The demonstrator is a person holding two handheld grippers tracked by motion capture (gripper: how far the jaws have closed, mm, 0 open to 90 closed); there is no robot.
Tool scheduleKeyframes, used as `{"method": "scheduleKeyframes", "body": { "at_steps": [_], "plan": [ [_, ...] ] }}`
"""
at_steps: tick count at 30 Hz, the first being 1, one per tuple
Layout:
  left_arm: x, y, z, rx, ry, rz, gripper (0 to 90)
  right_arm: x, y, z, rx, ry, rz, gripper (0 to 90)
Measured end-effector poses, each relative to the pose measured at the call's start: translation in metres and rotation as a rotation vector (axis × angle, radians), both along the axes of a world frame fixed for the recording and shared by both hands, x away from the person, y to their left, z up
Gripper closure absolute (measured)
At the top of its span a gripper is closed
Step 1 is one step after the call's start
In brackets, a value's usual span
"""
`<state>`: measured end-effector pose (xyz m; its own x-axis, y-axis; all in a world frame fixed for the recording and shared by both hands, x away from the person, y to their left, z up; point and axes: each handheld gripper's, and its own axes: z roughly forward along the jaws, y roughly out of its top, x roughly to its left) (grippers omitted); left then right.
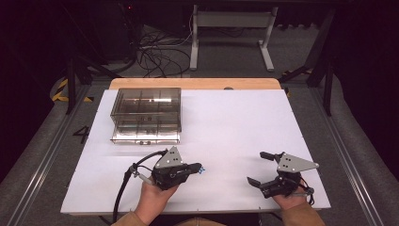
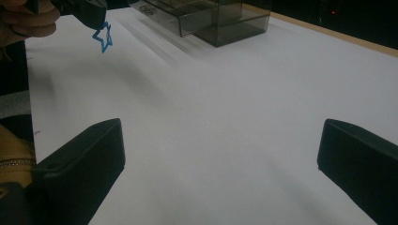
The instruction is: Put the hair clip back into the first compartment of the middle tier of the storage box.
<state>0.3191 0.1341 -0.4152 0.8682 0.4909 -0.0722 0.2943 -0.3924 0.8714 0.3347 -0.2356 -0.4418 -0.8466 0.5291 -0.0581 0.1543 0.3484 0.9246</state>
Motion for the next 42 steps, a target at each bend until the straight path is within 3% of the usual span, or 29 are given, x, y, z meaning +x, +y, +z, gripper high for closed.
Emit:
{"method": "scheduleKeyframes", "body": {
  "at_steps": [4, 6, 11, 19, 42],
  "plan": [
    [0.0, 0.002, 0.003, 0.014, -0.008, -0.001, 88.9, 0.0, 0.0, 0.0, 0.0, -0.001, -0.001, 1.8],
    [0.0, 0.005, 0.008, 0.041, -0.036, 0.012, 88.9, 0.0, 0.0, 0.0, -0.001, 0.0, 0.0, 1.8],
    [0.003, 0.017, 0.018, 0.039, -0.023, 0.03, 88.9, 0.0, 0.0, -0.001, -0.004, 0.003, 0.0, 1.8],
    [0.007, 0.035, 0.028, 0.042, -0.034, 0.073, 88.9, 0.0, 0.0, -0.001, -0.003, 0.002, -0.002, 1.8],
    [0.016, 0.074, 0.046, 0.072, -0.023, 0.174, 88.8, -0.001, -0.002, -0.001, -0.004, 0.003, -0.006, 1.9]
  ]
}}
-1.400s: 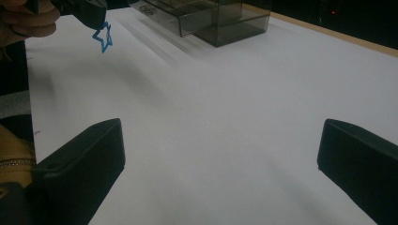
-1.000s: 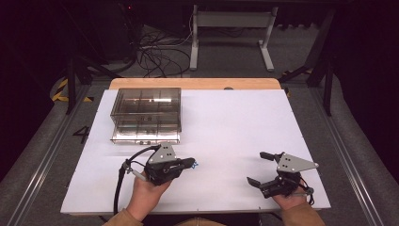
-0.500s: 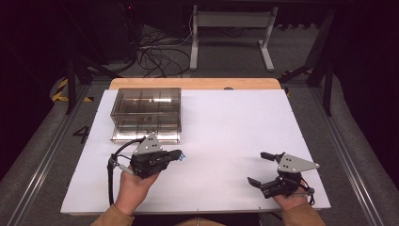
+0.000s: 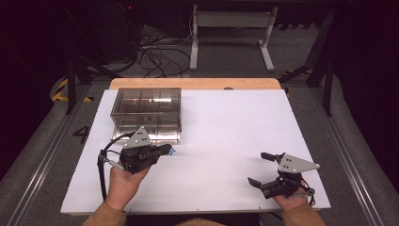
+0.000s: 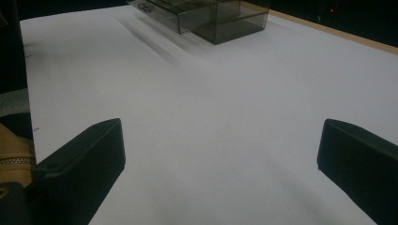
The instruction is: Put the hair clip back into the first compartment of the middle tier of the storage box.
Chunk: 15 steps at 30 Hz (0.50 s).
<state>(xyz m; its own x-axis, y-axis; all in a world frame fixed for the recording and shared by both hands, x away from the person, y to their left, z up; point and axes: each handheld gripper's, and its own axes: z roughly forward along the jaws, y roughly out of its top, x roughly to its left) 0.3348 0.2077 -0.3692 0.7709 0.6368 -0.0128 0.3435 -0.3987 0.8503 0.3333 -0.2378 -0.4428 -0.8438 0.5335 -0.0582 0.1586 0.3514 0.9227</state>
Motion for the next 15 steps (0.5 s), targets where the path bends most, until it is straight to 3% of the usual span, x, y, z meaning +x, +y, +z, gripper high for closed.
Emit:
{"method": "scheduleKeyframes", "body": {
  "at_steps": [8, 15],
  "plan": [
    [0.003, 0.014, 0.004, -0.014, 0.008, 0.031, 88.8, 0.0, 0.0, 0.0, -0.001, 0.003, -0.001, 1.9],
    [0.005, 0.025, 0.01, 0.01, -0.009, 0.062, 88.8, 0.0, 0.0, -0.001, 0.0, 0.005, -0.003, 1.9]
  ]
}}
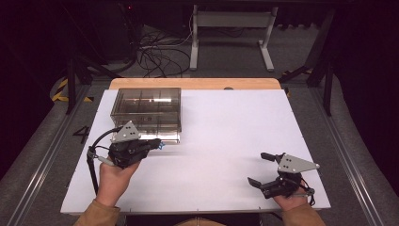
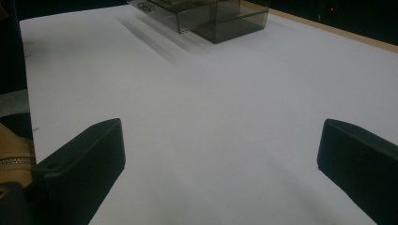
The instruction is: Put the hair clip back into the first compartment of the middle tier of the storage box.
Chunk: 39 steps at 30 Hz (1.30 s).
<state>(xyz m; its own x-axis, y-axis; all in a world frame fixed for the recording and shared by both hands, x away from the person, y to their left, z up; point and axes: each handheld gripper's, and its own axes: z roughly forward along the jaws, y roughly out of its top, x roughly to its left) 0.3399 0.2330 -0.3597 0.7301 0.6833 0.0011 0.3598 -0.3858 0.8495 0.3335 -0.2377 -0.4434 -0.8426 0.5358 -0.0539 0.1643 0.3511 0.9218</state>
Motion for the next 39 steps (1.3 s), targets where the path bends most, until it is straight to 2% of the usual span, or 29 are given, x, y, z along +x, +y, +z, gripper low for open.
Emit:
{"method": "scheduleKeyframes", "body": {
  "at_steps": [8, 12, 17, 23, 26, 33, 39],
  "plan": [
    [0.002, 0.012, 0.003, -0.006, 0.006, 0.026, 88.8, 0.0, 0.0, 0.0, 0.001, 0.002, 0.0, 1.9],
    [0.004, 0.017, 0.004, 0.007, 0.002, 0.039, 88.8, 0.0, 0.0, 0.0, 0.001, 0.003, -0.001, 1.9],
    [0.006, 0.028, 0.003, -0.011, 0.012, 0.069, 88.8, 0.0, 0.0, 0.0, 0.003, 0.001, -0.002, 1.9],
    [0.007, 0.03, 0.003, 0.003, 0.009, 0.074, 88.8, 0.0, 0.0, 0.0, 0.001, 0.001, -0.001, 1.9],
    [0.007, 0.032, 0.004, -0.003, 0.006, 0.083, 88.8, 0.0, 0.0, 0.0, 0.001, 0.002, -0.001, 1.9],
    [0.009, 0.045, 0.001, -0.024, -0.009, 0.14, 88.7, 0.0, 0.0, 0.0, 0.002, -0.001, -0.001, 1.9],
    [0.014, 0.059, -0.003, -0.02, -0.01, 0.201, 88.7, 0.0, 0.001, 0.0, -0.002, 0.001, 0.002, 1.9]
  ]
}}
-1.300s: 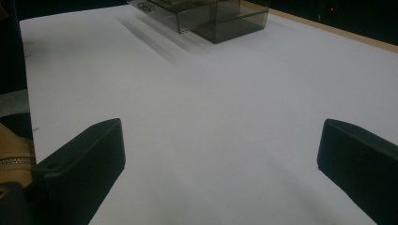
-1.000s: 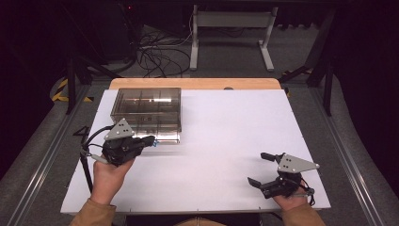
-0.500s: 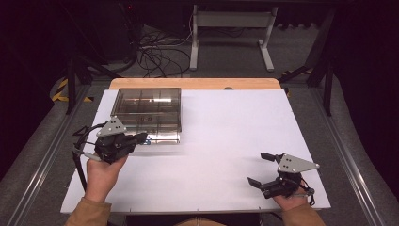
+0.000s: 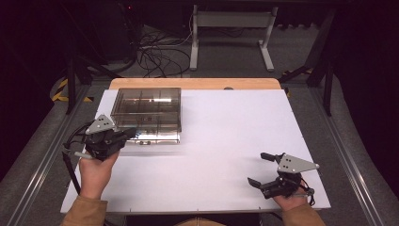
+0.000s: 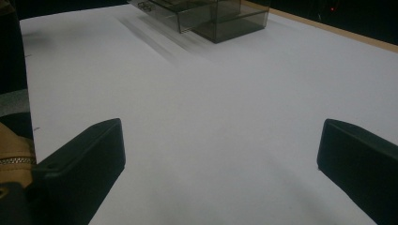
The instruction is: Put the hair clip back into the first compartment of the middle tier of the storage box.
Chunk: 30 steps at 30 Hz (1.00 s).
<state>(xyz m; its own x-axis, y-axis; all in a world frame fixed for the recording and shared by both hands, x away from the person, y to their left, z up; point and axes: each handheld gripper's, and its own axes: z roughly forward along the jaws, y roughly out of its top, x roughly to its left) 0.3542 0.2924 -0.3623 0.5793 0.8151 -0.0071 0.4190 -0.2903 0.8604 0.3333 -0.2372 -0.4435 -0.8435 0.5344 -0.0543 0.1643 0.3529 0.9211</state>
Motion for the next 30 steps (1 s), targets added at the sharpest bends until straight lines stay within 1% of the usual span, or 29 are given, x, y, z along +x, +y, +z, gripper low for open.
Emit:
{"method": "scheduleKeyframes", "body": {
  "at_steps": [3, 4, 11, 17, 22, 23, 30],
  "plan": [
    [0.004, 0.007, -0.004, -0.013, 0.011, 0.028, 88.7, 0.0, 0.0, 0.0, 0.0, 0.001, 0.0, 1.9],
    [0.005, 0.01, -0.006, -0.011, 0.013, 0.038, 88.7, 0.0, 0.0, 0.0, 0.0, 0.0, 0.0, 1.9],
    [0.013, 0.022, -0.013, -0.037, 0.022, 0.081, 88.7, 0.001, 0.001, -0.001, -0.005, 0.0, 0.001, 1.9],
    [0.018, 0.028, -0.018, -0.057, 0.03, 0.101, 88.7, 0.001, 0.001, -0.001, -0.005, 0.0, 0.001, 1.9],
    [0.022, 0.031, -0.022, -0.058, 0.033, 0.115, 88.7, 0.001, 0.001, -0.001, -0.007, 0.002, 0.001, 1.9],
    [0.022, 0.031, -0.023, -0.064, 0.037, 0.119, 88.7, 0.001, 0.001, -0.001, -0.007, 0.002, 0.001, 1.9],
    [0.03, 0.033, -0.028, -0.057, 0.038, 0.138, 88.7, 0.001, 0.001, -0.001, -0.009, 0.002, 0.002, 1.9]
  ]
}}
